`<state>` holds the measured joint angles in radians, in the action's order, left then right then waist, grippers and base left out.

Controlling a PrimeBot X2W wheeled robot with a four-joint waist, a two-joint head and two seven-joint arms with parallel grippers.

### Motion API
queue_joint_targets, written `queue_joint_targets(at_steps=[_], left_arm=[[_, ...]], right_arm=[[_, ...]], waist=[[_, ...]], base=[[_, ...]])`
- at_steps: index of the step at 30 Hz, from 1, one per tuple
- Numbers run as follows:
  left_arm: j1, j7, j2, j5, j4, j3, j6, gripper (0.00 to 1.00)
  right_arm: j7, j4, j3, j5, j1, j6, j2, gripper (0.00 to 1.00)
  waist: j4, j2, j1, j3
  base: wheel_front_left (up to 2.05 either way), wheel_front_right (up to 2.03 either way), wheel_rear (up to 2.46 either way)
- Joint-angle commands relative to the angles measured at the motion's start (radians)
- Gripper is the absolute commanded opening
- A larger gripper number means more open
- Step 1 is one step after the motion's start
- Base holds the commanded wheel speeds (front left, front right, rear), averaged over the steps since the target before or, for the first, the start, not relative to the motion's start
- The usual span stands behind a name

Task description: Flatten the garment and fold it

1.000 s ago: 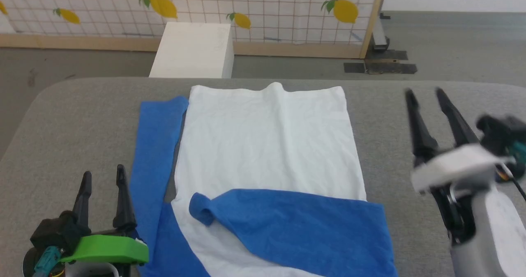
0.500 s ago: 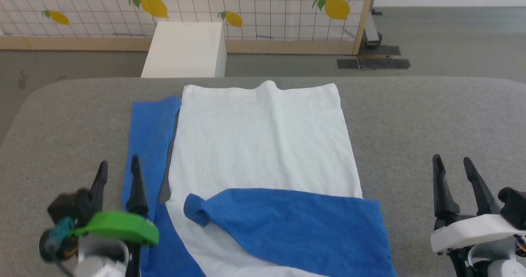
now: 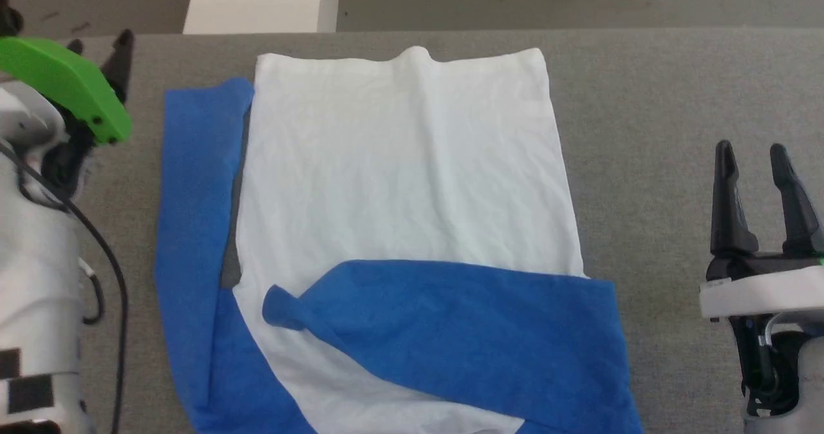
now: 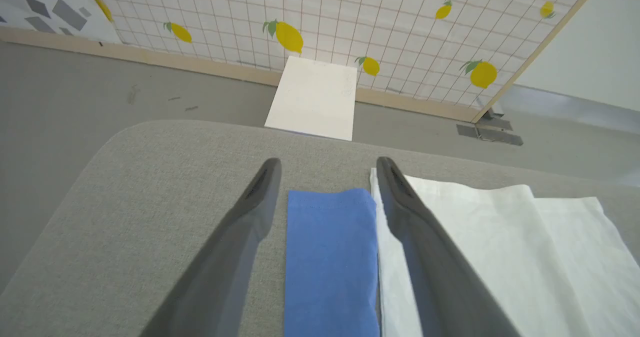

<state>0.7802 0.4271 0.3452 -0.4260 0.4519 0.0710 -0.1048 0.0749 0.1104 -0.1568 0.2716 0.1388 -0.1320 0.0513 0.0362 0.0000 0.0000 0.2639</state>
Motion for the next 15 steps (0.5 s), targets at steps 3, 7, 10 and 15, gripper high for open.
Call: queue_joint_targets(at_steps=[3, 7, 10, 15], left_arm=[[0.099, 0.146, 0.059, -0.032, 0.037, -0.01, -0.008, 1.0], [0.153, 0.296, 0.097, -0.059, 0.053, -0.008, 0.005, 1.0], [0.159, 0.374, 0.118, -0.068, 0.044, -0.011, 0.012, 1.0], [0.128, 0.46, 0.142, -0.056, 0.025, -0.027, 0.041, 1.0]], right_arm=[[0.01, 0.016, -0.004, 0.01, 0.041, 0.001, -0.001, 1.0], [0.017, 0.03, -0.013, 0.015, 0.05, 0.001, -0.001, 1.0], [0.02, 0.033, -0.015, 0.019, 0.059, 0.001, -0.001, 1.0], [0.033, 0.041, -0.015, 0.026, 0.059, 0.001, -0.001, 1.0]], waist=[[-0.067, 0.0, 0.0, 0.197], [-0.083, 0.0, 0.0, 0.264], [-0.09, 0.0, 0.0, 0.301], [-0.092, 0.0, 0.0, 0.335]], base=[[0.0, 0.0, 0.0], [0.0, 0.0, 0.0], [0.0, 0.0, 0.0], [0.0, 0.0, 0.0]])
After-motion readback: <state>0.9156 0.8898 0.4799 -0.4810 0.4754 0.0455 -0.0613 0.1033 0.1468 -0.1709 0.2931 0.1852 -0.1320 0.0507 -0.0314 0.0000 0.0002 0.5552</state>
